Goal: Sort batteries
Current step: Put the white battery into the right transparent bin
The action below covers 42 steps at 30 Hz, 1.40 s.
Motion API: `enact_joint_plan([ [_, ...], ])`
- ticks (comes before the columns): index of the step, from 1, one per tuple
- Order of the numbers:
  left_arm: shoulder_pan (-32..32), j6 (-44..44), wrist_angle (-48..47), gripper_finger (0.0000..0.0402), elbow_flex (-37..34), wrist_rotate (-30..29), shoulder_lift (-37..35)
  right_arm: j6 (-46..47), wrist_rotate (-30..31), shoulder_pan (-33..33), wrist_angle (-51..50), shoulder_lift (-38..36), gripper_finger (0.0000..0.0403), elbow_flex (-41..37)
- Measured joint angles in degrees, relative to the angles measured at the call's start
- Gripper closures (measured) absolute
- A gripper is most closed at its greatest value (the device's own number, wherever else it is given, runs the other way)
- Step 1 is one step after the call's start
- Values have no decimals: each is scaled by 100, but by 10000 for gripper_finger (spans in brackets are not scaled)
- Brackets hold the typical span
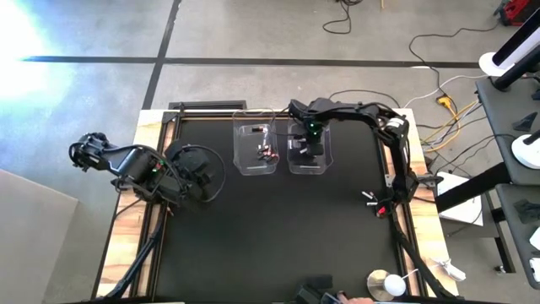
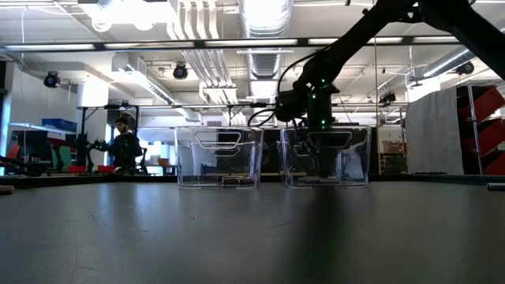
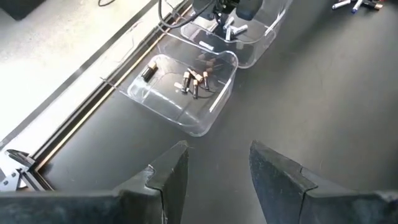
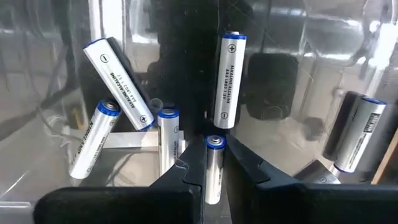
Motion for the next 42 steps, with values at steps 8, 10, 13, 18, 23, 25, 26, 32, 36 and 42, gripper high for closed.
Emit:
enact_joint_plan([
  [8,0,-564,-199,251,-39,-27,0,249,5,13,9,-28,318,-3],
  [10,0,-724,-179,251,-164,180,-39,347,57,23,-28,-98,301,32],
  [13,7,-890,-182,251,-557,729,-143,371,186,74,-68,-340,278,183],
  [18,130,-1128,-179,251,-1831,1532,-464,663,330,286,-80,-1054,248,486],
  [23,909,-982,268,251,-3240,3004,-909,878,324,653,170,-1923,233,620],
  [25,1335,-538,562,251,-3685,3530,-991,944,324,790,398,-2222,230,628],
  [26,1565,-284,688,251,-3880,3749,-994,967,326,864,535,-2339,230,628],
  [32,3000,1301,934,251,-4778,4312,-740,1165,328,1148,1080,-2873,235,628],
  [36,3850,2270,1091,253,-5151,4314,-384,1426,328,1266,976,-2949,241,626],
  [42,4143,3610,1306,282,-5169,4221,339,1526,376,1374,839,-2913,253,626],
])
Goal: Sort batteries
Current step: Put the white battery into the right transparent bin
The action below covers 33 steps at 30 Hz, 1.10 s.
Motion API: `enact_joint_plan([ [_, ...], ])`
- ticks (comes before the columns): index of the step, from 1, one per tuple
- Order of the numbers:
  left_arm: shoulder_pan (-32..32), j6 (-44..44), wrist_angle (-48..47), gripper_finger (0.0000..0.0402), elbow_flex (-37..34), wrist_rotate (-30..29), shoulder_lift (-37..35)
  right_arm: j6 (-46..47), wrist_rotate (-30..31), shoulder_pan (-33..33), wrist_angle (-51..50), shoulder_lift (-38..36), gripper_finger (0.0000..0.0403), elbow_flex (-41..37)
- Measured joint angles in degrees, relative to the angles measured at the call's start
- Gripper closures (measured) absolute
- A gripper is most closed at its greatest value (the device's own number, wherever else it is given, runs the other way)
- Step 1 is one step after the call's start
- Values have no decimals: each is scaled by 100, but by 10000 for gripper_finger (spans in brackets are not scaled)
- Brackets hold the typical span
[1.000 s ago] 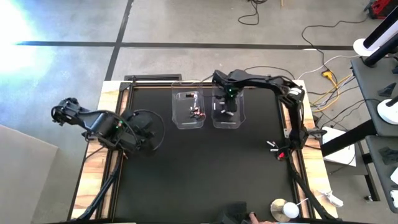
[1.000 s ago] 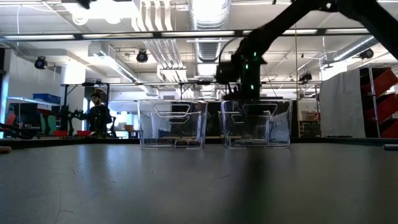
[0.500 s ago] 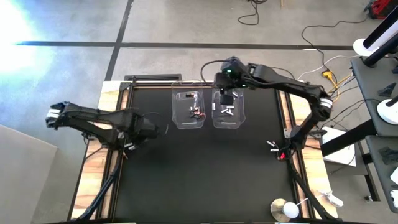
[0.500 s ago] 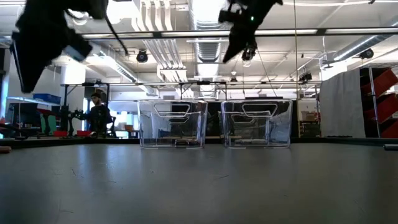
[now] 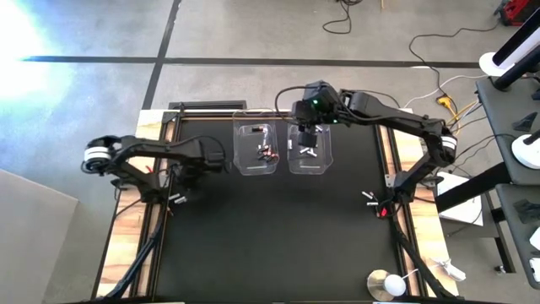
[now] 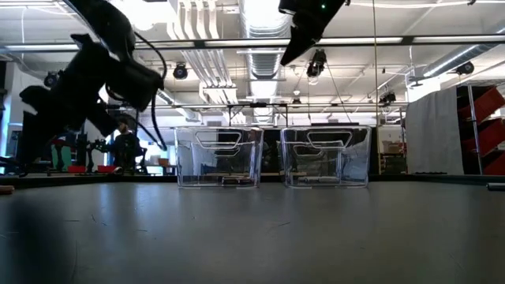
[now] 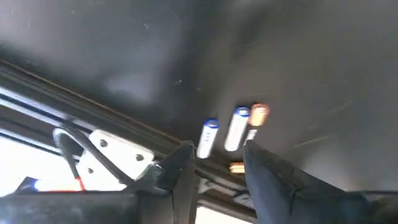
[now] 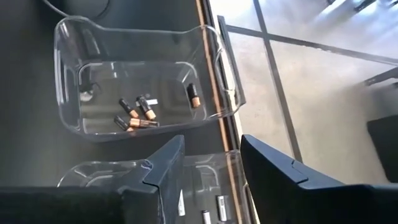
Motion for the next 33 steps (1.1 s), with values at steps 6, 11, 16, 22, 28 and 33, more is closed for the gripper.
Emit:
enact_joint_plan([
  [6,27,674,251,287,-415,-42,596,34,10,54,-15,96,259,-2],
  [11,31,641,438,287,-535,288,915,98,11,54,-19,102,253,-4],
  [16,38,541,509,288,-608,290,1178,103,11,54,-17,102,247,-9],
  [22,38,370,655,288,-646,286,1632,192,10,54,-20,112,250,-15],
  [28,25,140,832,288,-649,288,1957,192,7,54,-27,115,263,-15],
  [33,22,105,904,336,-644,356,2092,301,2,54,-129,115,268,-15],
])
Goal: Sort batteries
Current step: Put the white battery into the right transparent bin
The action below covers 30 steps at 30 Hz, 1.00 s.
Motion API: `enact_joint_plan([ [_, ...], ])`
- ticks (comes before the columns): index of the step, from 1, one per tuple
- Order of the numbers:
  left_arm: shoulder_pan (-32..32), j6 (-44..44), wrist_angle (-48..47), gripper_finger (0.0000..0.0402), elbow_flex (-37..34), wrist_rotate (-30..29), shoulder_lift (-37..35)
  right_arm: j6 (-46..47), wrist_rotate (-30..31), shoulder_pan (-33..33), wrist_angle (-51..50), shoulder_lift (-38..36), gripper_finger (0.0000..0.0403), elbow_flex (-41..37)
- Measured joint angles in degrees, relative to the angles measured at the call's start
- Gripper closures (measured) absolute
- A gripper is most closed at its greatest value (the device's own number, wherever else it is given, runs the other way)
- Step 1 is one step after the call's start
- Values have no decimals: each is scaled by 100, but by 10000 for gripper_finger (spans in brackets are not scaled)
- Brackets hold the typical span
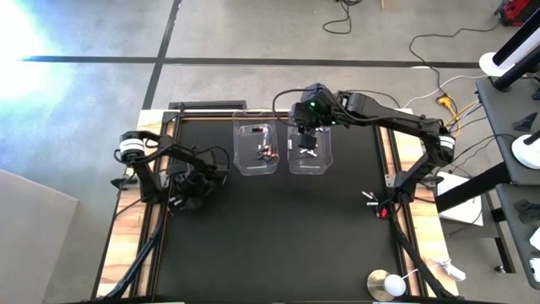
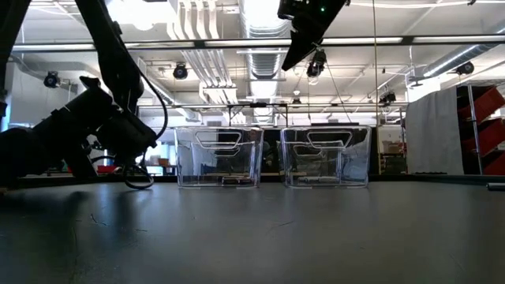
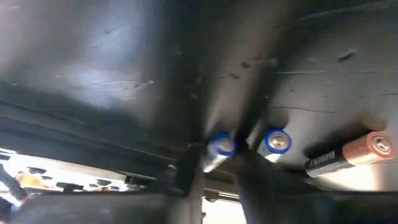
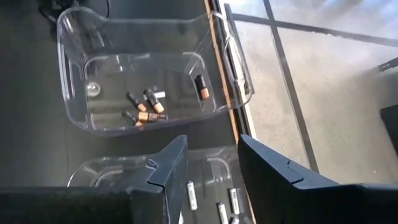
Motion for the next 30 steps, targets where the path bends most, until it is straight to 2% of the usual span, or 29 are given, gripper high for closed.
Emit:
enact_joint_plan([
  [2,-4,-20,13,371,-4,46,4,2,0,1,-76,0,269,-2],
  [4,-4,-51,12,388,-1,45,-6,-5,0,11,-85,0,268,-2],
  [10,-7,-138,14,379,18,-56,-119,-13,0,26,-110,0,262,-2],
  [14,-13,-697,20,392,-3,-308,-435,-7,0,39,-114,0,263,-2],
  [21,-67,-1642,243,395,-25,-760,-1377,-7,0,39,-111,0,276,-2],
  [24,-105,-2020,295,395,38,-1127,-1944,-7,-26,39,-111,0,280,-2],
  [30,-243,-2648,630,394,472,-1392,-3288,214,-485,97,112,0,272,-52],
])
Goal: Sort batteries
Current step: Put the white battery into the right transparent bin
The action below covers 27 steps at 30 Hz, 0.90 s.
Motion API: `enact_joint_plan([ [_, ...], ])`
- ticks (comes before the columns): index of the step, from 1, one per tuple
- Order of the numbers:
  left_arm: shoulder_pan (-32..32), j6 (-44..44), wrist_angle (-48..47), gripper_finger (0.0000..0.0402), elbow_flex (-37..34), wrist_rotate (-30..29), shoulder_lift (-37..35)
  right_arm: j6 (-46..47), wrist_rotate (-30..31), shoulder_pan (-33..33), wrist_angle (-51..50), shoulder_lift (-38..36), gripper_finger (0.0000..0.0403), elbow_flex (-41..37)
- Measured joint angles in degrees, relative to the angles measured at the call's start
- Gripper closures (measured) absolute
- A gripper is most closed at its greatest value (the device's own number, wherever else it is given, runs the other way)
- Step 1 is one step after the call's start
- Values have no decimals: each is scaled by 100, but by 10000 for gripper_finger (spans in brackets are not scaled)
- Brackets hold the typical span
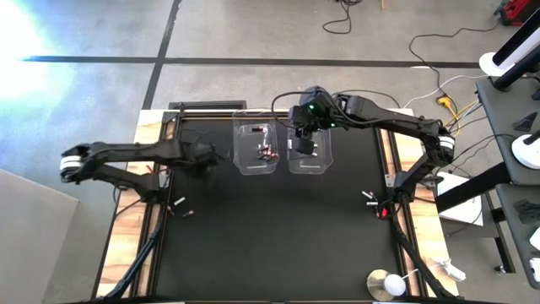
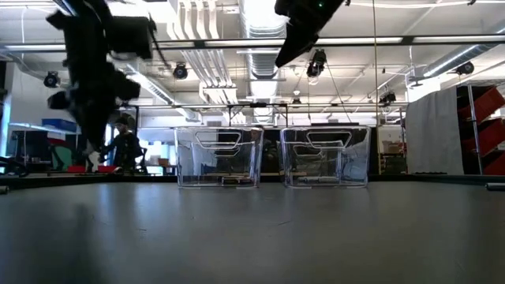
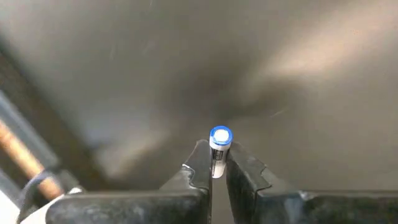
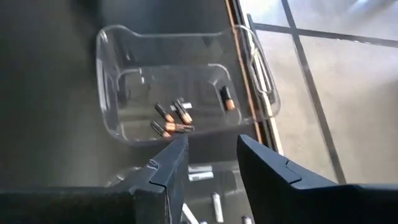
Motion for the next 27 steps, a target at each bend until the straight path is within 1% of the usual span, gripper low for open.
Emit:
enact_joint_plan([
  [3,-165,-378,362,394,227,-46,-606,104,-29,32,166,4,265,-28],
  [6,-518,-564,1120,393,342,-246,-1106,318,-79,67,296,60,258,-33],
  [8,-789,-524,1820,393,349,-525,-1370,473,-428,97,375,132,255,-40],
  [10,-1097,-324,2750,393,278,-970,-1591,663,-884,131,542,209,252,-40],
  [11,-1232,-105,3257,393,214,-1181,-1666,779,-1075,168,630,269,252,-40],
  [13,-1463,414,4368,392,82,-1425,-1727,1084,-1365,258,997,404,252,-40],
  [16,-1657,1178,6126,392,-123,-1482,-1675,1512,-1830,396,1521,638,256,-40],
  [18,-1702,1478,7058,392,-229,-1480,-1557,1773,-2214,492,1861,767,257,-30],
  [21,-1716,1806,7683,392,-250,-1480,-1358,2103,-2482,618,2207,908,255,96],
  [27,-1715,1973,7817,392,-139,-1502,-1014,2279,-2539,668,2147,933,252,467],
])
